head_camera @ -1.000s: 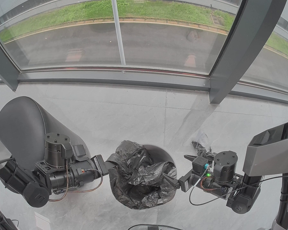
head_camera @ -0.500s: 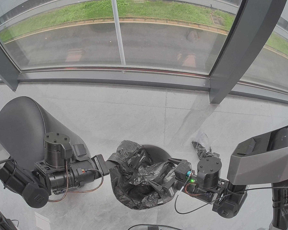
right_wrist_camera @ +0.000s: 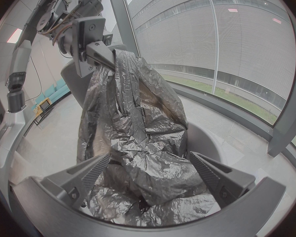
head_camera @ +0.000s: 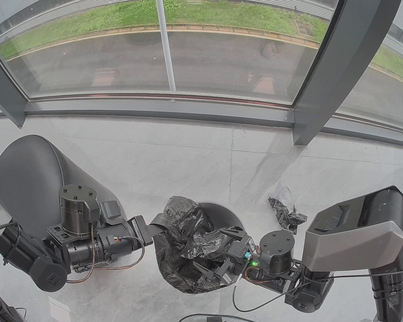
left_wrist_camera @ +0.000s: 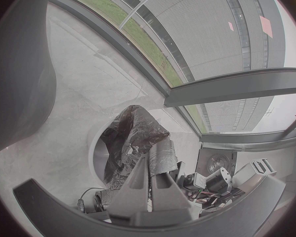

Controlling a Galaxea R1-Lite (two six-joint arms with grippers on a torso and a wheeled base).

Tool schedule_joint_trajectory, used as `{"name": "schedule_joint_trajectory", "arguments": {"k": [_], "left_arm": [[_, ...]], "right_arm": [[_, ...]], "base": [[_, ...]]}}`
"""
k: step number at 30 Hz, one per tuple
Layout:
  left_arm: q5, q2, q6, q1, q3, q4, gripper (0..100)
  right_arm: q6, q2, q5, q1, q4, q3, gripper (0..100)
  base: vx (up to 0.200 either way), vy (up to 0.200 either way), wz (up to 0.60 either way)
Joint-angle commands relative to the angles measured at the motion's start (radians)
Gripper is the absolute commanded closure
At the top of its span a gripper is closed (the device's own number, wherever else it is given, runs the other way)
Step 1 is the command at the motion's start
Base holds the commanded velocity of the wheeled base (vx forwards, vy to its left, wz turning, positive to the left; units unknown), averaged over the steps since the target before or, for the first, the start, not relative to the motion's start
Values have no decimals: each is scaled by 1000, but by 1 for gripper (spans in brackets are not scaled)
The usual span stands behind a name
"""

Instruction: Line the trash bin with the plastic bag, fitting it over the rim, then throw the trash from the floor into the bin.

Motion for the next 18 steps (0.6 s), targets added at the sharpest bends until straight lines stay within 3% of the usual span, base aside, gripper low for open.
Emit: {"name": "schedule_joint_trajectory", "arguments": {"k": [1,3,7,8,18], "left_arm": [[0,-12,-2,0,1,0,100],[0,-20,-2,0,4,0,100],[1,-28,-2,0,5,0,100],[1,-29,-2,0,5,0,100],[0,-39,-2,0,9,1,100]], "right_arm": [[-4,88,-18,-15,1,-87,0],[-4,111,-54,-30,1,-120,0],[-6,125,-67,-47,1,-138,0],[-4,125,-70,-49,-1,-136,100],[-1,41,-94,-46,-13,-66,100]], "base": [[0,0,0],[0,0,0],[0,0,0],[0,0,0],[0,0,0]]}}
